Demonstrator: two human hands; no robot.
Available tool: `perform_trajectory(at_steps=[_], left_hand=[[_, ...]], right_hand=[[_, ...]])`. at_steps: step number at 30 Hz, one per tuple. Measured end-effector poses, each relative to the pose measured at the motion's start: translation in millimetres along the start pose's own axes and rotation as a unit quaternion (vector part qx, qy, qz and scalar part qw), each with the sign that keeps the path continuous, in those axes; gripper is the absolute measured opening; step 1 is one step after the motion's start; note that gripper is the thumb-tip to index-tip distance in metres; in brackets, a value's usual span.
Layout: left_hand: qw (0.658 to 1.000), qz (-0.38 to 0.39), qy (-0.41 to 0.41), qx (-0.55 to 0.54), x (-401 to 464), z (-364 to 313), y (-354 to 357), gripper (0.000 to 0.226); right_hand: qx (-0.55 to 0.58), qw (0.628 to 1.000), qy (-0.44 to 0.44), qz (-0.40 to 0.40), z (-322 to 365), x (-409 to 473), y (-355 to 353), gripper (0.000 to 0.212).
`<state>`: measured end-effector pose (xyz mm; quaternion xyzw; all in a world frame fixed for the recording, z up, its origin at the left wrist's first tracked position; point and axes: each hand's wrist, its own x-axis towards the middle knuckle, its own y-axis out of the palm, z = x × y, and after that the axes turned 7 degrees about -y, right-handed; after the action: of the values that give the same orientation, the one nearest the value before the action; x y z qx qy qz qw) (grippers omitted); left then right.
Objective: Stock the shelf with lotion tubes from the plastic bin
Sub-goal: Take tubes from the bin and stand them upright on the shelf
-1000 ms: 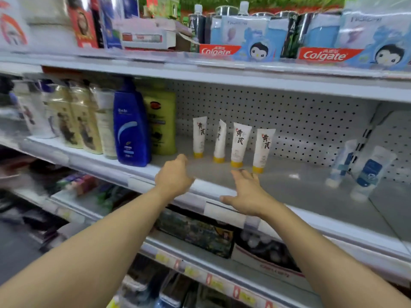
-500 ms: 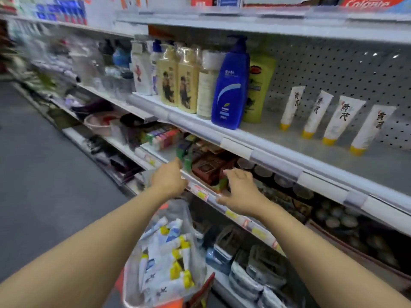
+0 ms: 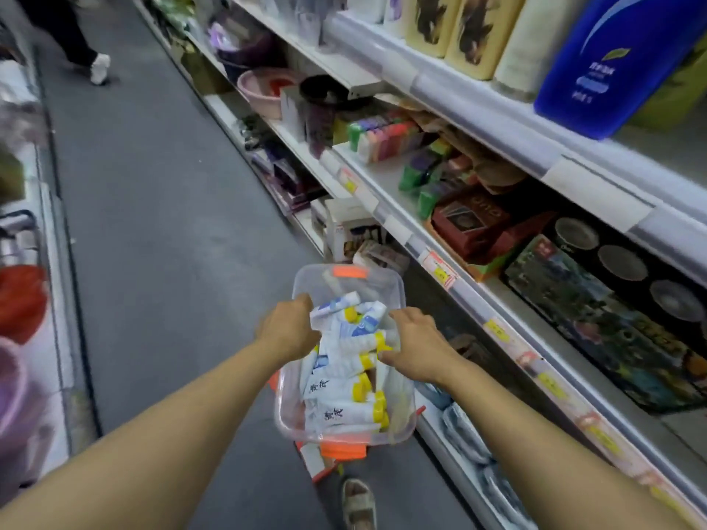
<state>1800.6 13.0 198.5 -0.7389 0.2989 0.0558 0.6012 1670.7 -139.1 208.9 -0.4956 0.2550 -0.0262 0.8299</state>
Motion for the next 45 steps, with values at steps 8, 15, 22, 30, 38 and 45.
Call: perform_trajectory(at_steps=[8,15,22,30,38,45], left_hand=[[0.995,0.077,-0.067,-0.019,42,24,77,0.046],[0.985,0.13,-0.111,-0.033,66,40,128,0.047],[0.987,0.126,-0.092,-0.028,76,47,168,0.043],[0.988,0.131,-0.08,-0.029,84,52,186,0.041],[0.974,0.199,-0.101,-0.034,85,47,210,0.043],[0.969,0.235,-0.082,0.013,102,41,249,0.046]], right_hand=[[-0.019,0.995,-0.016,0.097,-37,81,74,0.07],[0.0,0.984,-0.015,0.18,-57,132,138,0.065],[-0.052,0.966,-0.046,0.248,-51,155,206,0.061],[-0.118,0.959,-0.016,0.256,-52,163,219,0.046],[0.059,0.983,0.04,0.167,-68,157,156,0.057],[0.258,0.96,0.064,0.086,-79,147,142,0.051]])
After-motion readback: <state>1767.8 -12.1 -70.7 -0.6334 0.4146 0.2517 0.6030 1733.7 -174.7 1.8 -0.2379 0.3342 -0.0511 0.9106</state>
